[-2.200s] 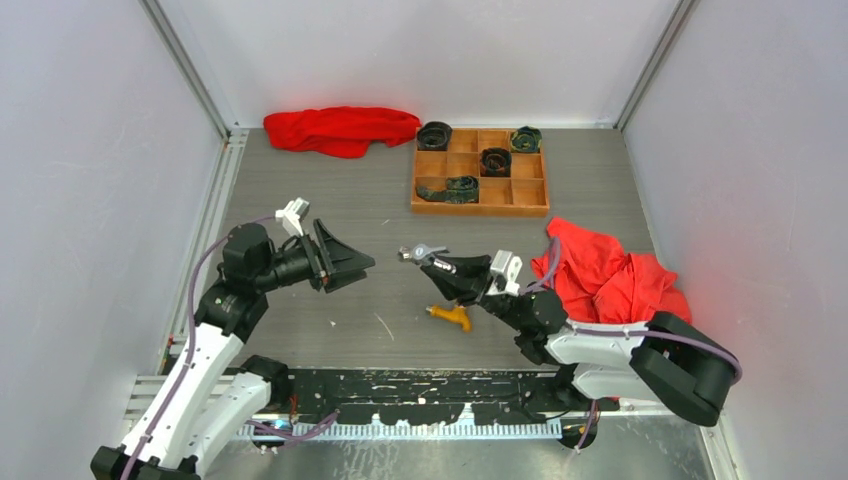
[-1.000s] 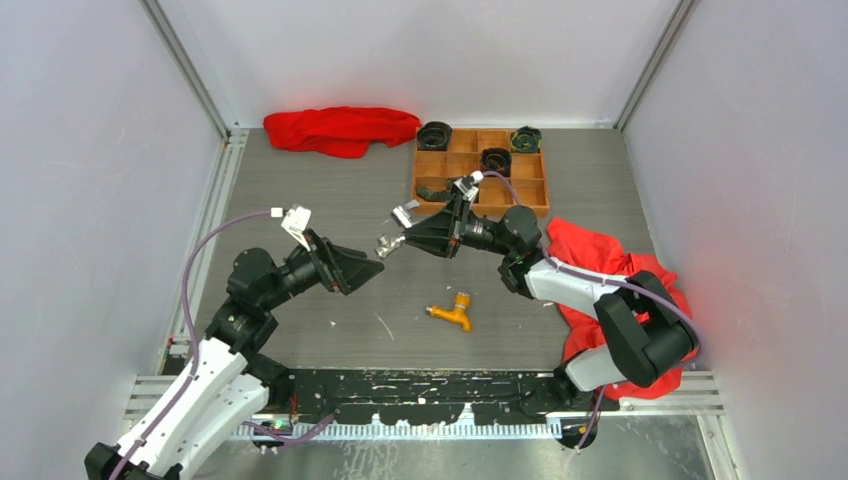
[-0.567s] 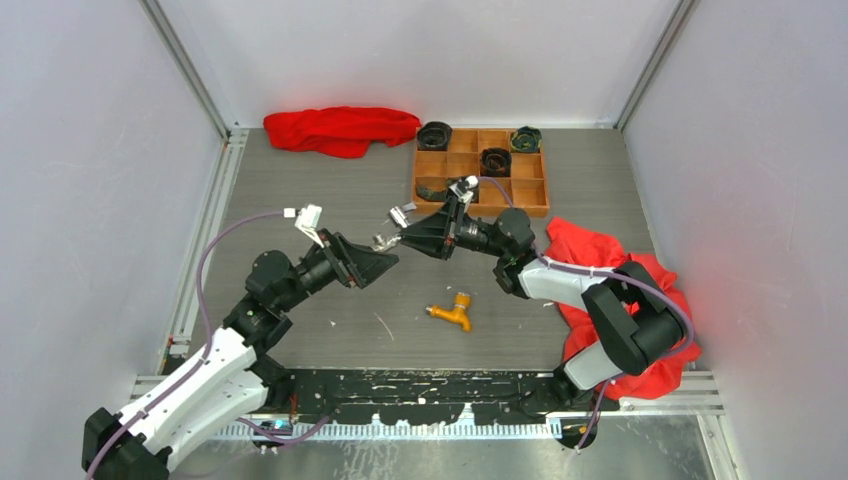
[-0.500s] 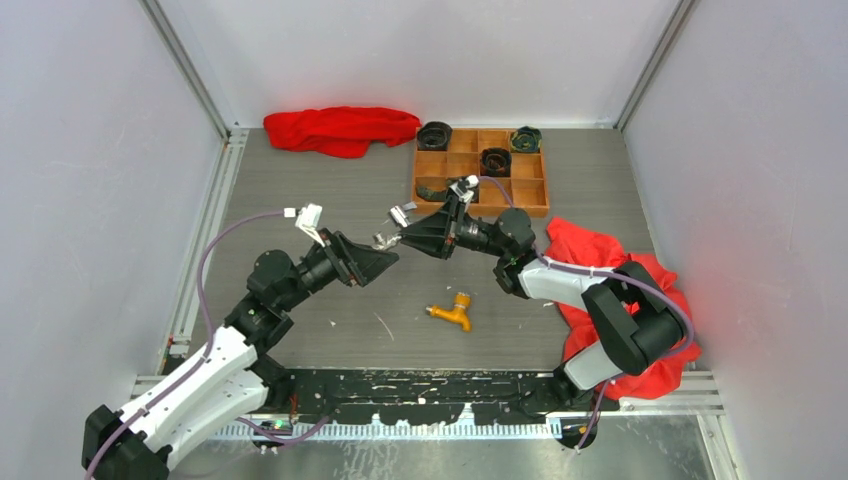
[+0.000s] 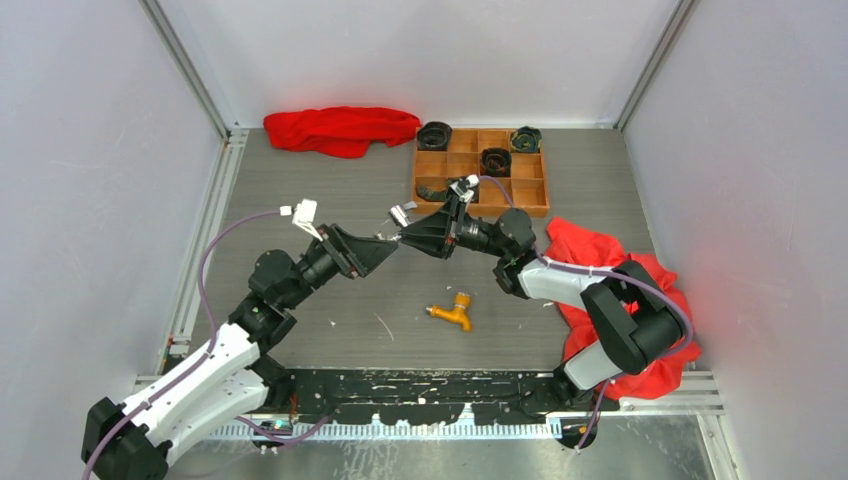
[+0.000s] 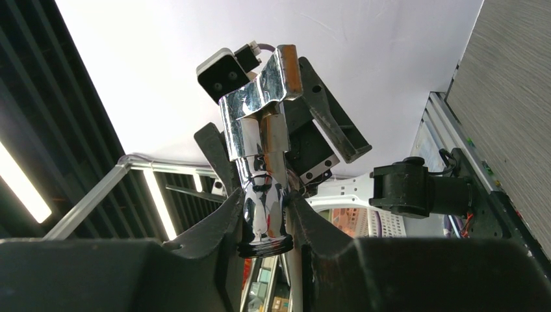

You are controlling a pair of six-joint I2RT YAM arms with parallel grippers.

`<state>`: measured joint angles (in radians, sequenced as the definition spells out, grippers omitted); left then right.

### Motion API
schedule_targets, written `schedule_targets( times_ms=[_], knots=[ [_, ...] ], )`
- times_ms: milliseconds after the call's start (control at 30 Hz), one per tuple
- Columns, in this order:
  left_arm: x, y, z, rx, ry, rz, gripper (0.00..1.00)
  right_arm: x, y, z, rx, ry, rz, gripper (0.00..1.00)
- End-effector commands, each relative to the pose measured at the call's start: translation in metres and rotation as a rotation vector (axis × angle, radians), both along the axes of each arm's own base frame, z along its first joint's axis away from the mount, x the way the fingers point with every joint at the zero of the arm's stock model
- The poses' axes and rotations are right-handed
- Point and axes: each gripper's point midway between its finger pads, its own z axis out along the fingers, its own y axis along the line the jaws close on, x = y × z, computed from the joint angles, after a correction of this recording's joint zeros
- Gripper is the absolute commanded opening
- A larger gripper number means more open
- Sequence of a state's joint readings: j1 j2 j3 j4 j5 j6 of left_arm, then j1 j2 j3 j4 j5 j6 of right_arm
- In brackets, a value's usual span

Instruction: Install the water faucets

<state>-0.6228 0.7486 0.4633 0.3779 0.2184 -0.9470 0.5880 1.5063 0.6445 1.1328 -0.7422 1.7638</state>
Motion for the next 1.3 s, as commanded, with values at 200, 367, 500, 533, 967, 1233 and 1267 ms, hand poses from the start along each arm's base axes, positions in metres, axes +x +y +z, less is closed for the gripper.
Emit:
schedule_targets(
  times_ms=[200,367,500,533,967,1233,1267],
  knots=[
    [0.001,0.002,0.034,-0.120,-0.062,0.015,0.55,-0.005,-0.002,0.020,0.066,-0.080,-0.003,0.00],
    [0.000,0.000,0.037,-0.132,-0.060,0.005,0.52,-0.004,-0.001,0.017,0.062,-0.076,-0.005,0.00],
    [0.000,-0.002,0.036,-0.130,-0.056,-0.003,0.47,-0.004,-0.001,0.017,0.061,-0.075,-0.004,0.00],
    [0.000,-0.002,0.036,-0.129,-0.052,-0.002,0.44,-0.003,-0.001,0.017,0.061,-0.075,-0.005,0.00],
    [0.009,-0.001,0.028,-0.129,0.089,0.036,0.00,-0.002,-0.006,0.021,0.048,-0.261,-0.101,0.00],
    [0.009,0.005,0.033,-0.298,0.215,0.053,0.00,0.007,-0.021,0.006,-0.123,-0.550,-0.309,0.00],
    [0.010,0.007,0.033,-0.306,0.224,0.068,0.00,0.007,-0.024,0.004,-0.138,-0.573,-0.330,0.00]
  ],
)
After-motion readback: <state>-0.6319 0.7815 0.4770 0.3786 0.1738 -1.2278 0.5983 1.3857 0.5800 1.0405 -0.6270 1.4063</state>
